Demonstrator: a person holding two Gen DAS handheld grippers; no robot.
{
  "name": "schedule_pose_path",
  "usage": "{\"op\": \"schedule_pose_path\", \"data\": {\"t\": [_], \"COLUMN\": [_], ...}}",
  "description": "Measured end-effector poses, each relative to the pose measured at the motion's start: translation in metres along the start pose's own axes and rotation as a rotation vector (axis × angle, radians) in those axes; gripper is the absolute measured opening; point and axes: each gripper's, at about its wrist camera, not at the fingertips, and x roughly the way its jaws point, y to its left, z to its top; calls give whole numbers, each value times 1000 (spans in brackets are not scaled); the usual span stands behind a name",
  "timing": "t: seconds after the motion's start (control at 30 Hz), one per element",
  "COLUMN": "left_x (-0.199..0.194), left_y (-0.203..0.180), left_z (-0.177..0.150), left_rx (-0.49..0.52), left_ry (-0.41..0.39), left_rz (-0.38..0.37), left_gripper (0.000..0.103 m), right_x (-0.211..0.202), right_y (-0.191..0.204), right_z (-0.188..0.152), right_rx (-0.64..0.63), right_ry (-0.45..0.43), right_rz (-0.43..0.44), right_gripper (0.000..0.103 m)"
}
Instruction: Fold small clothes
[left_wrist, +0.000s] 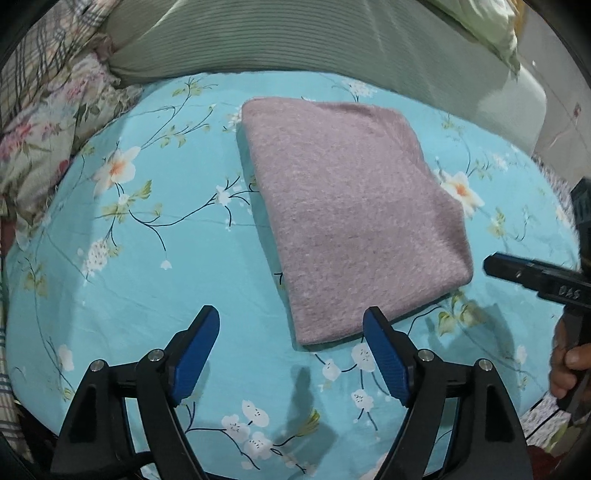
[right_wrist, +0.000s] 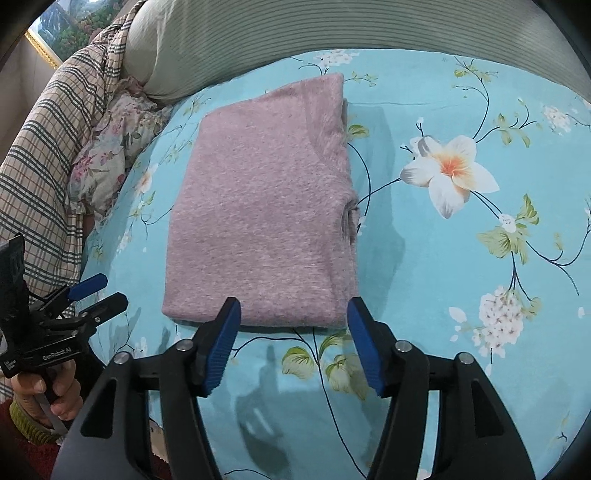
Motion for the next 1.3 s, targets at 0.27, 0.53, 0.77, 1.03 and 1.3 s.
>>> {"op": "schedule_pose_path", "data": {"t": [0.27, 0.53, 0.77, 1.03, 1.3], "left_x": [1, -8, -13, -15, -22], "left_y": [-3, -2, -6, -8, -12], "left_z": [0, 4, 6, 9, 14], "left_rx": [20, 23, 30, 23, 39], "left_ry": [6, -15, -29, -39, -64], "left_rz": [80, 132, 147, 168, 199], "left_gripper": [81, 82, 82, 82, 82], "right_x": [-2, -4, -5, -9, -17], "right_y": [8, 19, 22, 24, 26], "right_z": [1, 5, 7, 9, 11], "right_rx": [-31, -82, -98, -123, -161], "right_ry": [-3, -6, -6, -10, -21], "right_rz": [-7, -7, -6, -12, -6], "right_gripper": [63, 64, 66, 70, 78]}}
